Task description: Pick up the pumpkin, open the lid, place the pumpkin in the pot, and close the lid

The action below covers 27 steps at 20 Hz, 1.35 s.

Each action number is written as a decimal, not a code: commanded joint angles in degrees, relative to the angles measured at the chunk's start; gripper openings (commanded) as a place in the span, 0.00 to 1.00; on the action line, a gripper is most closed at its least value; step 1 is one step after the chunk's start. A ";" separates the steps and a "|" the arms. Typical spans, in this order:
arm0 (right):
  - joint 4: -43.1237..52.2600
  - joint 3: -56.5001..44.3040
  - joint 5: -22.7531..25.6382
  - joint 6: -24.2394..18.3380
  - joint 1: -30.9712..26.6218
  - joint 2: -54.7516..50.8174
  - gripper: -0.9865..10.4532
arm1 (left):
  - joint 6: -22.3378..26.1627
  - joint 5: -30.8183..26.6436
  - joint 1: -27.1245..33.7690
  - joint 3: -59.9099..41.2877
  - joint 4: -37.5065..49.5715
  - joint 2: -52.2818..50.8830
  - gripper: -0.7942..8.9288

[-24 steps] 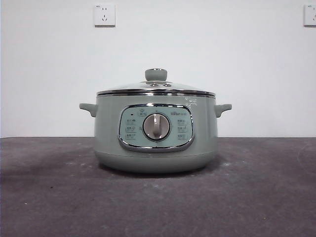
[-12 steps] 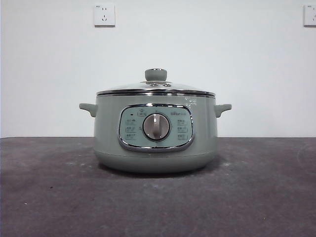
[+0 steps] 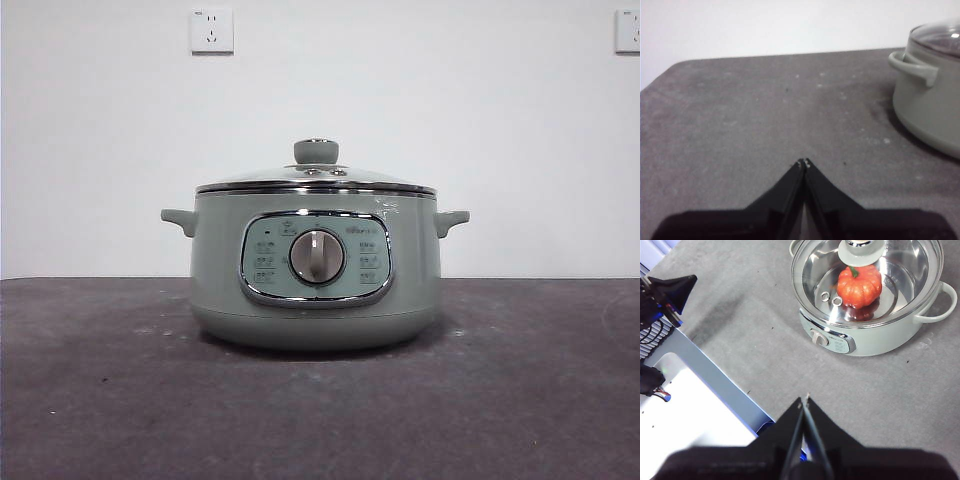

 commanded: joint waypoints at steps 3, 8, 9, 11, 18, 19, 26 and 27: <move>0.11 0.07 0.15 0.31 0.00 -0.20 0.09 | -0.61 -0.22 0.28 -0.74 -0.96 -0.20 0.08; 0.09 0.07 0.15 0.31 0.00 -0.20 0.09 | -0.55 -0.20 0.26 -0.74 -3.15 -0.17 0.08; 0.09 0.07 0.15 0.31 0.00 -0.17 0.09 | -0.55 -0.17 0.26 -0.74 -3.61 -0.17 0.08; 0.11 0.07 0.15 0.31 0.00 -0.17 0.09 | -0.55 -0.20 0.26 -0.74 -4.55 -0.15 0.08; 0.09 0.07 0.15 0.31 0.00 -0.17 0.09 | -0.55 -0.20 0.26 -0.74 -6.27 -0.15 0.08; 0.11 0.07 0.15 0.33 0.00 -0.17 0.09 | -0.55 -0.20 0.26 -0.74 -6.27 -0.15 0.08; 0.09 0.07 3.85 -2.43 0.00 -0.20 0.09 | -0.55 -0.20 0.26 -0.74 -6.27 -0.15 0.08; 0.04 0.07 5.90 -2.32 0.02 -0.20 0.09 | -0.55 -0.20 0.26 -0.74 -6.27 -0.15 0.08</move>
